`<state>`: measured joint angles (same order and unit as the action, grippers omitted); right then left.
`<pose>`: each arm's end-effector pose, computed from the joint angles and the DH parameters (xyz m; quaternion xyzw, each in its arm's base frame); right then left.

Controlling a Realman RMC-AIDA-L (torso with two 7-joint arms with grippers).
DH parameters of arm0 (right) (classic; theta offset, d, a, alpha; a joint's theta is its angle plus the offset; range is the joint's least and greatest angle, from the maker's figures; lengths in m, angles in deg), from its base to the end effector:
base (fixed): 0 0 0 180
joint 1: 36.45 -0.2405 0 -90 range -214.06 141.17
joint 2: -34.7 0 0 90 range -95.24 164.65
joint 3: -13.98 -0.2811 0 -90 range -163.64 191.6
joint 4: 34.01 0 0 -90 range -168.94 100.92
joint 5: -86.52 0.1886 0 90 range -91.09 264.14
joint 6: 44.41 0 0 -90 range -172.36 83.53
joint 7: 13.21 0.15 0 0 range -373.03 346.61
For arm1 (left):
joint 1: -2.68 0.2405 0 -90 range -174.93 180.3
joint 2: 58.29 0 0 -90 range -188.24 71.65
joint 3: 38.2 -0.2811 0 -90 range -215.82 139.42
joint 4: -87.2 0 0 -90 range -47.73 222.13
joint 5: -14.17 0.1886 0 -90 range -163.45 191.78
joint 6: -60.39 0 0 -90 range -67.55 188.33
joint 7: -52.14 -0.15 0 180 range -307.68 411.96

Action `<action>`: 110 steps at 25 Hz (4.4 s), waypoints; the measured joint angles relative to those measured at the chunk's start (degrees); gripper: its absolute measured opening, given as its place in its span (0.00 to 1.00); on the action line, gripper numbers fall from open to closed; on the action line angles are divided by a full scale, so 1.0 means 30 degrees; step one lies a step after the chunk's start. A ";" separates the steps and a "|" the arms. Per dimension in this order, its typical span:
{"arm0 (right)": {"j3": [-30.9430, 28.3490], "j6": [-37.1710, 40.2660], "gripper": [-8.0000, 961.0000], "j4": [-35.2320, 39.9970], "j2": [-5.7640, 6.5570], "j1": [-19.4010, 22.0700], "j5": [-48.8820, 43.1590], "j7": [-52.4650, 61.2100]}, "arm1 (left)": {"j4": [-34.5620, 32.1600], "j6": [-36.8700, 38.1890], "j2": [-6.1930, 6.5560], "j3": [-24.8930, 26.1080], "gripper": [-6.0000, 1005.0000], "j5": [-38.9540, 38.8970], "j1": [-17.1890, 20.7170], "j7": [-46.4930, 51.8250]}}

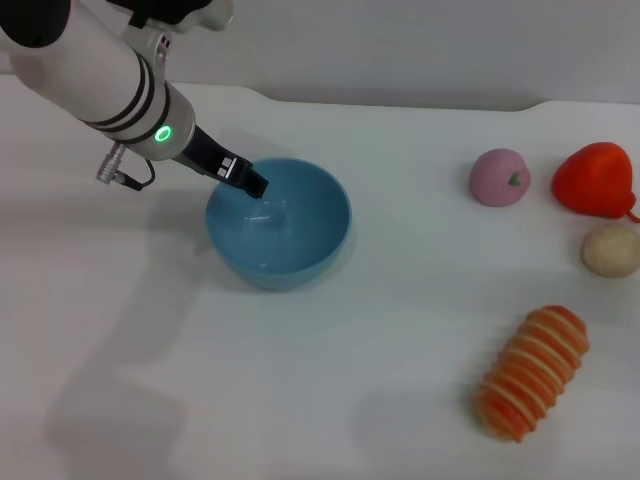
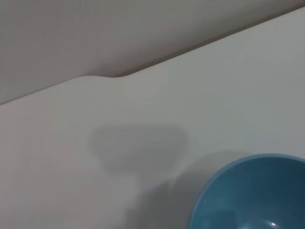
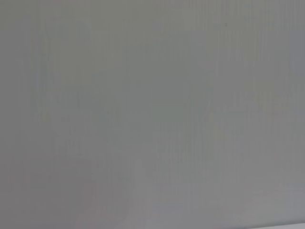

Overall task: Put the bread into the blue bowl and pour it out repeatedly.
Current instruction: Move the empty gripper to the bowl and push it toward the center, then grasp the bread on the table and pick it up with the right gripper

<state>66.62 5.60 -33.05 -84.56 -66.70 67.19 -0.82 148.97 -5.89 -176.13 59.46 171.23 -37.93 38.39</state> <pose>0.3845 0.3551 -0.0017 -0.6485 0.3568 0.1948 0.6436 -0.2237 0.4095 -0.0259 -0.8367 -0.4204 0.1337 0.3244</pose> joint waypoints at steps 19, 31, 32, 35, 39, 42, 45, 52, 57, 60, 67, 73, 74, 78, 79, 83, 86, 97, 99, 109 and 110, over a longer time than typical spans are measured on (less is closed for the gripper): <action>-0.0115 -0.0001 0.55 -0.0028 0.0030 0.0212 0.0000 -0.0020 | -0.3426 0.2379 0.0016 -0.0686 0.76 0.0002 -0.0759 -0.0153; -0.0092 -0.0001 0.55 0.0028 0.0031 0.0206 0.0000 -0.0031 | -0.4109 0.2557 -0.0012 -0.1431 0.75 -0.0039 -0.0804 -0.0185; -0.0100 0.0000 0.55 0.0030 0.0031 0.0213 0.0001 -0.0031 | -0.4121 0.2561 -0.0020 -0.1453 0.75 -0.0067 -0.0805 -0.0185; -0.0112 -0.0001 0.55 0.0017 0.0048 0.0218 0.0001 -0.0030 | -0.4175 0.2595 -0.0062 -0.1477 0.75 -0.0137 -0.0839 -0.0172; -0.0117 0.0000 0.55 -0.0004 0.0056 0.0230 0.0004 -0.0031 | -0.4264 0.2603 -0.0090 -0.1756 0.75 -0.0156 -0.0943 -0.0045; -0.0118 0.0000 0.55 -0.0014 0.0058 0.0264 0.0048 -0.0031 | -0.4282 0.2632 -0.0115 -0.2226 0.74 -0.0186 -0.0987 -0.0040; -0.0116 0.0000 0.55 -0.0021 0.0052 0.0279 0.0067 -0.0031 | -0.4292 0.2648 -0.0157 -0.2479 0.74 -0.0211 -0.1060 -0.0028; -0.0117 0.0000 0.55 -0.0053 0.0038 0.0275 0.0090 -0.0030 | -0.4456 0.2553 -0.0179 -0.3079 0.73 -0.0211 -0.1206 -0.0017; -0.0116 0.0000 0.55 -0.0062 0.0030 0.0270 0.0087 -0.0029 | -0.4395 0.2493 -0.0181 -0.3036 0.69 -0.0278 -0.1207 -0.0001; -0.0116 -0.0001 0.55 -0.0062 0.0029 0.0272 0.0093 -0.0029 | -0.4360 0.2473 -0.0175 -0.3024 0.58 -0.0304 -0.1206 0.0016; -0.0116 0.0000 0.55 -0.0058 0.0028 0.0292 0.0091 -0.0029 | -0.4324 0.2464 -0.0162 -0.3061 0.30 -0.0332 -0.1211 0.0042; -0.0116 0.0000 0.54 -0.0057 0.0029 0.0300 0.0054 -0.0029 | -0.4303 0.2498 -0.0164 -0.3151 0.20 -0.0372 -0.1230 0.0154; -0.0116 0.0000 0.54 -0.0057 0.0029 0.0301 0.0045 -0.0029 | -0.4282 0.2509 -0.0166 -0.3153 0.18 -0.0373 -0.1230 0.0315; -0.0115 0.0000 0.55 -0.0056 0.0028 0.0300 0.0019 -0.0030 | -0.4176 0.2580 -0.0119 -0.2994 0.11 -0.0366 -0.1225 0.1747; -0.0104 0.0000 0.55 -0.0057 0.0029 0.0301 0.0014 -0.0029 | -0.4076 0.2577 -0.0103 -0.2927 0.07 -0.0358 -0.1206 0.1969; -0.0021 0.0000 0.55 -0.0057 0.0021 0.0300 0.0007 -0.0028 | -0.2917 0.2566 -0.0082 -0.2747 0.02 -0.0653 -0.0685 0.2173; -0.0035 0.0000 0.55 -0.0057 0.0006 0.0284 0.0008 0.0087 | -0.2069 0.2623 -0.0068 -0.2620 0.01 -0.1345 -0.0202 0.2206; 0.0152 -0.0436 0.55 0.0001 0.0065 -0.0245 -0.0836 0.4192 | -0.0050 0.3312 -0.0034 0.0744 0.01 -0.4416 0.2481 0.2323; 0.0161 -0.0986 0.55 0.0429 0.0179 -0.0385 -0.2665 0.6635 | 0.0493 0.3495 -0.0034 0.0778 0.01 -0.4602 0.3075 0.2361; 0.0175 -0.1552 0.54 0.8011 0.0330 -0.0117 -2.0610 2.4539 | 0.0560 0.3550 -0.0007 0.0799 0.01 -0.4578 0.3667 0.2467; 0.0170 -0.1331 0.54 0.8665 0.0325 -0.0117 -2.1956 2.5603 | 0.0555 0.3550 -0.0007 0.0800 0.01 -0.4570 0.3669 0.2468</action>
<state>67.13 1.60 -7.05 -83.59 -67.05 1.32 75.99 150.64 4.76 -176.15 61.86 157.52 -26.93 45.79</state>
